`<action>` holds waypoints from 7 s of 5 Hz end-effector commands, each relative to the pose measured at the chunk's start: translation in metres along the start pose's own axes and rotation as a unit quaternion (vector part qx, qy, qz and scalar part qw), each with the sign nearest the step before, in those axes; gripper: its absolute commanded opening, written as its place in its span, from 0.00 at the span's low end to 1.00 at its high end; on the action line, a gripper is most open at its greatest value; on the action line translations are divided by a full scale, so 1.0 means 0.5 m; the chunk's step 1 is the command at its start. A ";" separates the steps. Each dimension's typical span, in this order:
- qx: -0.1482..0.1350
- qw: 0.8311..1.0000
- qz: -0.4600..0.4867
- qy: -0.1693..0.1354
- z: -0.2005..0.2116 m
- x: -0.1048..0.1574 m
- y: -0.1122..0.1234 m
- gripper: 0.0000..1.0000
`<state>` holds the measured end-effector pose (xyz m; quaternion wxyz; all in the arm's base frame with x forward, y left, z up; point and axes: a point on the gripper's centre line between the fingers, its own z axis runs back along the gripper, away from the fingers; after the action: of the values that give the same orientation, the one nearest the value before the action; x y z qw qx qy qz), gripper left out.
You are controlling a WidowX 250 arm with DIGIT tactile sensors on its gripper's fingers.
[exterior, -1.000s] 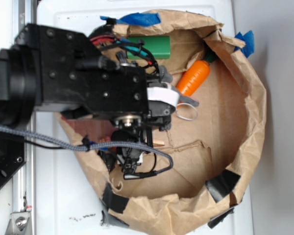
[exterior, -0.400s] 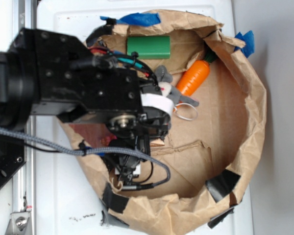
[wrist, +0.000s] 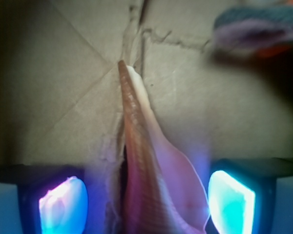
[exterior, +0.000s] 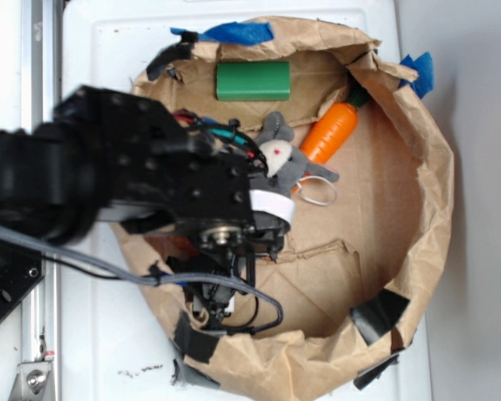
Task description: Grab the shell.
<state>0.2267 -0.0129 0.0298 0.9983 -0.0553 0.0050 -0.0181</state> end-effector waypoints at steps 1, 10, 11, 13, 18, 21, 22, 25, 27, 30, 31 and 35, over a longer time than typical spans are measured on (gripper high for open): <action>0.002 1.000 -0.012 -0.013 0.006 -0.003 -0.007 1.00; 0.007 0.994 0.070 -0.086 0.104 0.048 0.061 0.00; 0.014 0.995 0.066 -0.079 0.092 0.043 0.057 0.00; 0.022 0.996 0.055 -0.074 0.084 0.040 0.054 1.00; 0.090 0.993 -0.080 -0.012 0.066 -0.051 0.085 1.00; 0.087 0.990 -0.112 -0.013 0.082 -0.052 0.099 1.00; 0.085 0.988 -0.126 -0.015 0.077 -0.047 0.086 1.00; 0.064 0.984 -0.166 -0.014 0.059 -0.036 0.030 1.00; 0.072 0.986 -0.150 -0.001 0.019 -0.024 0.042 1.00; 0.111 0.987 -0.120 0.000 0.023 -0.017 0.055 0.00; 0.116 0.987 -0.114 -0.001 0.027 -0.015 0.061 0.00; 0.035 0.997 -0.044 -0.051 0.206 0.024 0.000 0.00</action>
<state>0.2348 -0.0074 0.1151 0.9974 -0.0222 -0.0163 -0.0662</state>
